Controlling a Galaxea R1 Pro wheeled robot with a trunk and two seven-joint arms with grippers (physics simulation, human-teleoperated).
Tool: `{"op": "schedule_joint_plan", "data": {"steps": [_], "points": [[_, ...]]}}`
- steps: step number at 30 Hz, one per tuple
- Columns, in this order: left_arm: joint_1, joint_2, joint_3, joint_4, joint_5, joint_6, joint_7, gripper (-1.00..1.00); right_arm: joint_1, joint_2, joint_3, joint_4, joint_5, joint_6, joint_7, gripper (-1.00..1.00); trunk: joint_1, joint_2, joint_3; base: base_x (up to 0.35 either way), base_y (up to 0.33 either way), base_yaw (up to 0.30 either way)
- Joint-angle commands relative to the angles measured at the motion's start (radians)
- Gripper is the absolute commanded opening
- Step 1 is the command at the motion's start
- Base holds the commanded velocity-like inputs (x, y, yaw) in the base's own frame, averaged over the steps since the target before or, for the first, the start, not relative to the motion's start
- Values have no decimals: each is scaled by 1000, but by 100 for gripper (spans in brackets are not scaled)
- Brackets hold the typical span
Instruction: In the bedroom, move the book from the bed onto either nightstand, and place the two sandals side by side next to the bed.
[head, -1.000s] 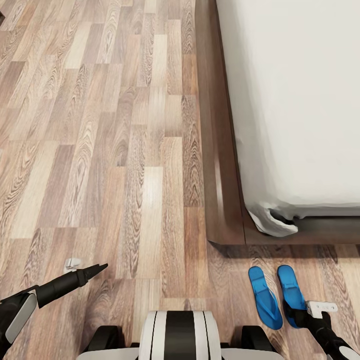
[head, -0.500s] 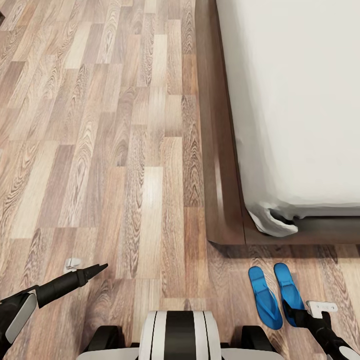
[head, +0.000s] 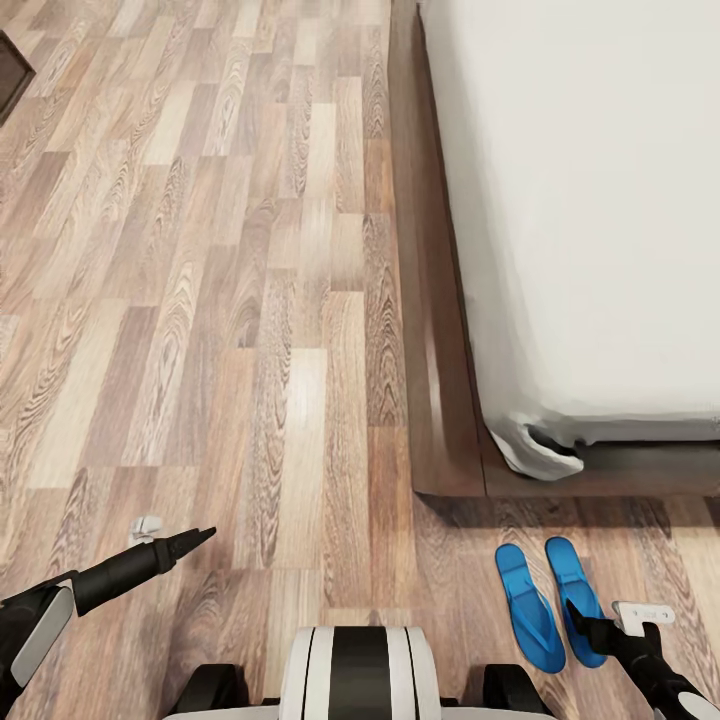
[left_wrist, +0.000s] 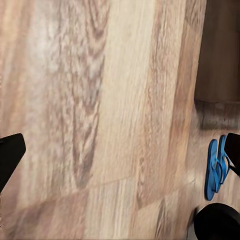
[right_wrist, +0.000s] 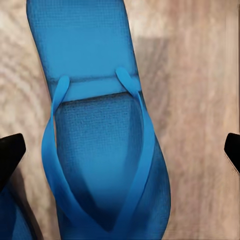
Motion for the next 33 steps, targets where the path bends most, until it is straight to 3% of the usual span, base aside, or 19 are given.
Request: {"op": "schedule_joint_plan", "data": {"steps": [1,6,18,23,26,30,33], "points": [[0,0,0,0,5,10,8,100,-1,-1,5,1,-11,-5,3,100,-1,0,4,0,0,0],[0,-7,-5,0,4,9,50,100,-1,-1,5,-1,-15,-4,7,100,-3,1,23,0,0,0],[0,-42,-8,1,2,8,71,100,2,-7,4,5,-21,-2,11,100,-8,4,69,0,0,0],[0,-44,-7,89,0,0,128,100,3,-9,4,10,-41,-1,20,100,-10,5,89,0,0,0],[1,-44,-8,195,-1,-61,141,100,3,-12,4,14,-116,3,141,100,-12,6,100,0,0,0],[1,-45,-11,357,-2,-217,143,100,3,-15,4,55,-232,15,449,100,-14,7,116,0,0,0],[2,-46,-11,396,-1,-260,143,100,3,-15,4,117,-263,20,615,100,-15,8,127,0,0,0]]}}
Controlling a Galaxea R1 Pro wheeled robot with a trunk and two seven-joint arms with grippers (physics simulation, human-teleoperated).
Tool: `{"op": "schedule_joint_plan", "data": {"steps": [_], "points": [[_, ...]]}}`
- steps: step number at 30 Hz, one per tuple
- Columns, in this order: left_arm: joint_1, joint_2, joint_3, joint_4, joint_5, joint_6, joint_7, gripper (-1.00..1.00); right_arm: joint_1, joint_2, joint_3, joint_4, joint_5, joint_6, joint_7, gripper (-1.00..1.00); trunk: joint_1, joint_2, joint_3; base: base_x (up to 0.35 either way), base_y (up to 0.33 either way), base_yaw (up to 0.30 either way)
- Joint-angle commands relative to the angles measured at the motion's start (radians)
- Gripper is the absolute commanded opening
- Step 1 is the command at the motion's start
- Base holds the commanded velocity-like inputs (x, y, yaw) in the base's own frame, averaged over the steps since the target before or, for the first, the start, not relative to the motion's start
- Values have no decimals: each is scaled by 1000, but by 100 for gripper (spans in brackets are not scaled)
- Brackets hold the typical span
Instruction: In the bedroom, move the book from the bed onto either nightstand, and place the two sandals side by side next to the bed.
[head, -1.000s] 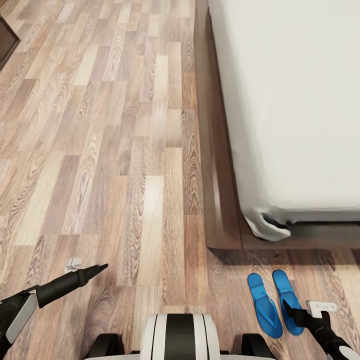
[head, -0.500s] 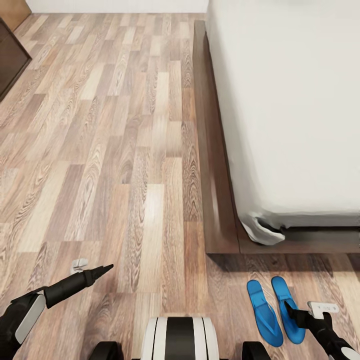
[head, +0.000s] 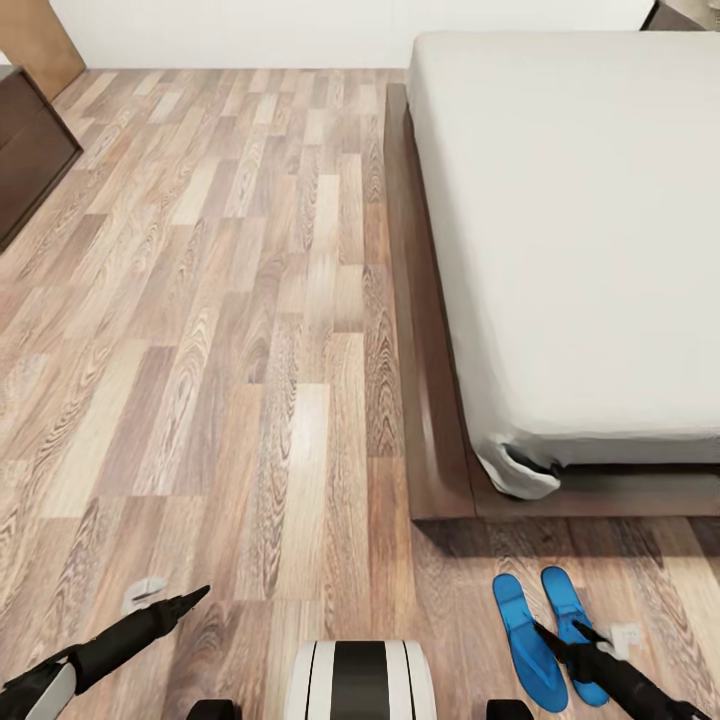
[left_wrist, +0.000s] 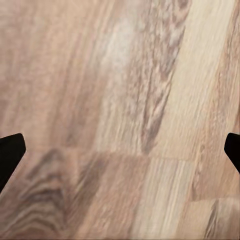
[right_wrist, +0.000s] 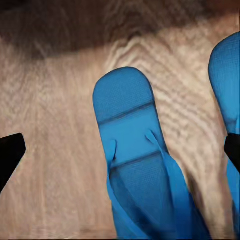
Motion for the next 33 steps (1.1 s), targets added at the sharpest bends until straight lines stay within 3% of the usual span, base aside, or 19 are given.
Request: {"op": "schedule_joint_plan", "data": {"steps": [1,5,9,33], "points": [[0,-4,1,22,7,-2,-4,100,-1,-1,6,37,-15,4,83,100,-1,0,4,0,0,0],[1,-16,2,72,5,-24,-4,100,-1,-1,6,75,-22,32,198,100,-2,1,19,0,0,0],[1,-19,2,90,6,-42,-4,100,-1,-1,6,87,-23,42,237,100,-4,2,34,0,0,0],[1,-28,-5,97,6,-51,-1,100,-1,5,4,157,-23,41,241,100,-15,8,127,0,0,0]]}}
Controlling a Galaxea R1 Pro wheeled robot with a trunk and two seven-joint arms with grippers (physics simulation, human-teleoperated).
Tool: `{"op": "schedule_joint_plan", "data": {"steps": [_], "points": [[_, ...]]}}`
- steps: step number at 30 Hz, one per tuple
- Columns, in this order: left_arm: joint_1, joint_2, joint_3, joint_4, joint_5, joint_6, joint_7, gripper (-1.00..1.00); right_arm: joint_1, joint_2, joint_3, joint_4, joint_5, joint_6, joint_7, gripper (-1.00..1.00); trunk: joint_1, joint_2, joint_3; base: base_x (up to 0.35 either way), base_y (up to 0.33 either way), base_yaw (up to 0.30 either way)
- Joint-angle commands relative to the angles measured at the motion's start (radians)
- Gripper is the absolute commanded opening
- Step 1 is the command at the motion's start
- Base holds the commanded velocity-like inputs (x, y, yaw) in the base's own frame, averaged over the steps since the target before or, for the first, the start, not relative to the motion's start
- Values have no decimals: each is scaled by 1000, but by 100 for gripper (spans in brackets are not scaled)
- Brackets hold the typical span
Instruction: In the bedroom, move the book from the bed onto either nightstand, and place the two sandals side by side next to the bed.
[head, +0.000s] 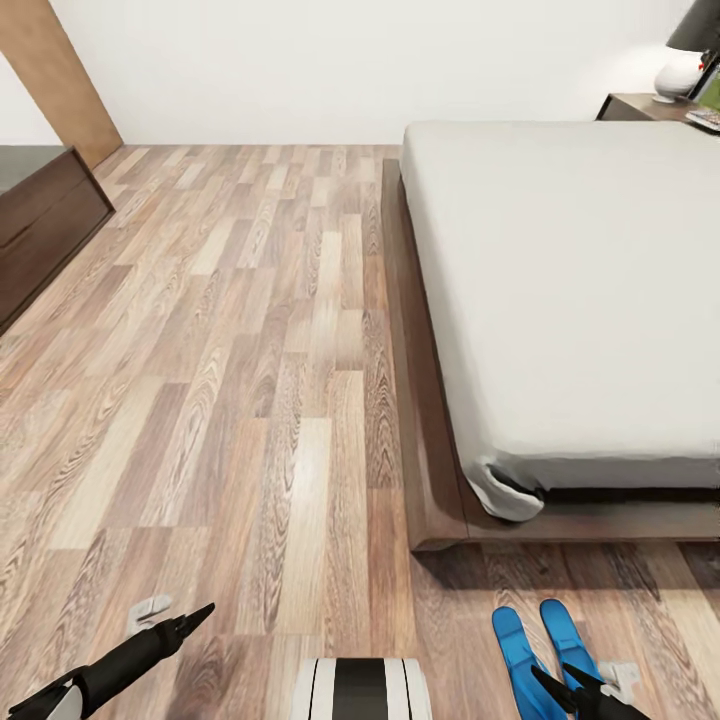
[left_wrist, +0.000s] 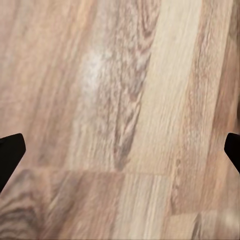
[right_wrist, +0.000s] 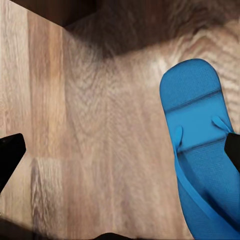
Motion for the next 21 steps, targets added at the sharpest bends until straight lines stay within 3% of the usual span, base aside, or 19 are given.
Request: {"op": "schedule_joint_plan", "data": {"steps": [1,21], "points": [[0,0,2,1,5,8,-4,100,-1,1,6,1,-5,-7,1,100,-1,0,3,0,0,0],[0,0,1,1,5,7,2,100,-1,4,6,3,-5,-10,-3,100,-10,5,81,0,0,0]]}}
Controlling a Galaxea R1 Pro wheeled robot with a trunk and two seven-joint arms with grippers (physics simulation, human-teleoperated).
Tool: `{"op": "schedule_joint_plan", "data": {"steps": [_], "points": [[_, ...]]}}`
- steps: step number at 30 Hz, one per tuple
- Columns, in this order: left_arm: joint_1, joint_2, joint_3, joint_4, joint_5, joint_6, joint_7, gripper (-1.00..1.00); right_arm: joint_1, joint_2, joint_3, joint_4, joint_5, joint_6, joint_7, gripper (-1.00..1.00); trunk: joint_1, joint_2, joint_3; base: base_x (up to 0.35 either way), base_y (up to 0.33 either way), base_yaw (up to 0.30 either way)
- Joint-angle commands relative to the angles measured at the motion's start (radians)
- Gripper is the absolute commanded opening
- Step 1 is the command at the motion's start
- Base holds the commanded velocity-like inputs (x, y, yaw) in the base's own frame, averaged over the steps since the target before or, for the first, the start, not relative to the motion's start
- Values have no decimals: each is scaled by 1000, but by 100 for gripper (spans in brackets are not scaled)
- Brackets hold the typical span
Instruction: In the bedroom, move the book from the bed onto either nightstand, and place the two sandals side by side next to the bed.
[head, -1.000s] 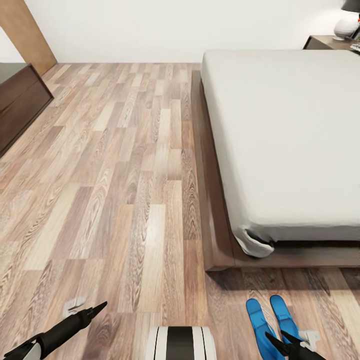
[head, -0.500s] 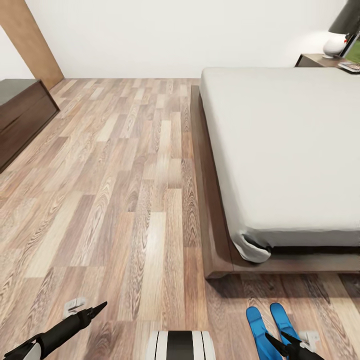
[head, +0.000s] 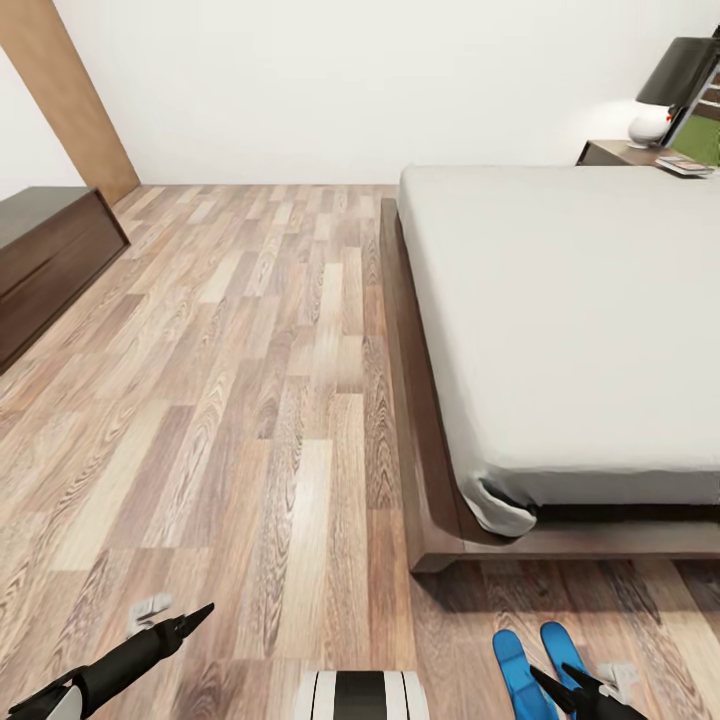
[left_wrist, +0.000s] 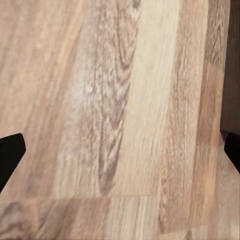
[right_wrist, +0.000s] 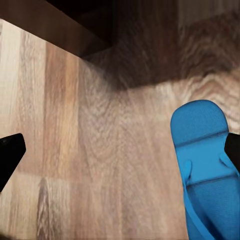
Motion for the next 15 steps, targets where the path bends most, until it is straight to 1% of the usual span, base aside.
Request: {"op": "schedule_joint_plan", "data": {"steps": [1,15], "points": [[0,0,2,1,5,8,-3,100,-1,-1,6,1,-5,-7,1,100,-1,0,3,0,0,0],[0,0,-6,1,5,7,0,100,-1,-1,6,2,-5,-11,0,100,-7,3,58,0,0,0]]}}
